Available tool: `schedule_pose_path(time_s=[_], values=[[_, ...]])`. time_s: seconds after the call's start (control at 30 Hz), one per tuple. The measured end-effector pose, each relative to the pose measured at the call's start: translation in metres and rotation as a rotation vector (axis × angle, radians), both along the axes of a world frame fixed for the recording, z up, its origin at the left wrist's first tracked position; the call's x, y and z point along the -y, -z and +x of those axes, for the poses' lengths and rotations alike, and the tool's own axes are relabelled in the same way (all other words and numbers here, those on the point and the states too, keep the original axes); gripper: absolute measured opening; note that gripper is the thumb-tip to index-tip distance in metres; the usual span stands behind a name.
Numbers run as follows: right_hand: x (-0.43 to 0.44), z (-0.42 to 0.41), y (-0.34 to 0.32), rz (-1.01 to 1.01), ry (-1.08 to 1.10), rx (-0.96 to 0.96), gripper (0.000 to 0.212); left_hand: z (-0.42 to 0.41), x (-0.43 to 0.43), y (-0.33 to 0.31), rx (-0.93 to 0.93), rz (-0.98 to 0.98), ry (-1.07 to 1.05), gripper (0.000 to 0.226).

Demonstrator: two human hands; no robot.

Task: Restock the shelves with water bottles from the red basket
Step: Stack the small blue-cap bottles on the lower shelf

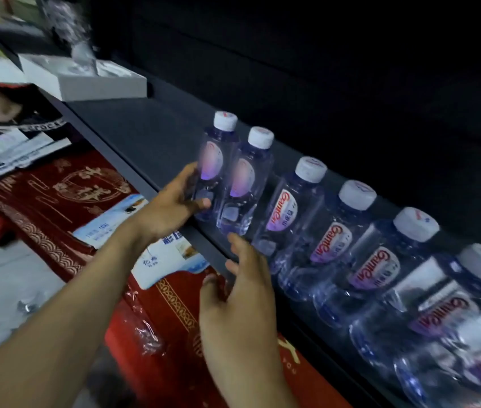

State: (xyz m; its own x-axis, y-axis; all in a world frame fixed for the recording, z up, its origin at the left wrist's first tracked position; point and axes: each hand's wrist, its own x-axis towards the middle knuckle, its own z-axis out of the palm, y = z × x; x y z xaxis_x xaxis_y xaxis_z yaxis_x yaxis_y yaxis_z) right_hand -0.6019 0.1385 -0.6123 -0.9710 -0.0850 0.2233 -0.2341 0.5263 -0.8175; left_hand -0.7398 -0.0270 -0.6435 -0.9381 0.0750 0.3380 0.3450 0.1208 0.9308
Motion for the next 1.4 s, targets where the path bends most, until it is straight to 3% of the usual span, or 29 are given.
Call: schedule_pose_path(time_s=[0.57,0.67,0.83,1.13,1.3,1.4], values=[[-0.017,-0.017,0.005,0.089,0.025,0.047,0.041,0.020,-0.026,-0.014,0.068,-0.087,0.002,0.066],[-0.011,-0.022,0.003,0.050,-0.006,0.044,0.037,0.036,-0.021,-0.017,0.016,-0.231,-0.130,0.067],[0.008,-0.026,-0.002,0.011,-0.014,0.010,0.036,0.082,0.005,-0.023,-0.020,-0.699,-0.504,0.071],[0.112,0.025,-0.006,0.130,-0.351,-0.160,0.035,0.273,0.093,-0.052,0.119,-1.425,-0.919,0.060],[0.170,0.085,-0.002,0.139,-0.643,-0.230,0.032,0.409,0.147,-0.049,0.399,-1.469,-1.147,0.043],[0.197,0.118,0.005,0.149,-0.819,-0.267,0.031,0.483,0.171,-0.035,0.578,-1.388,-1.219,0.042]])
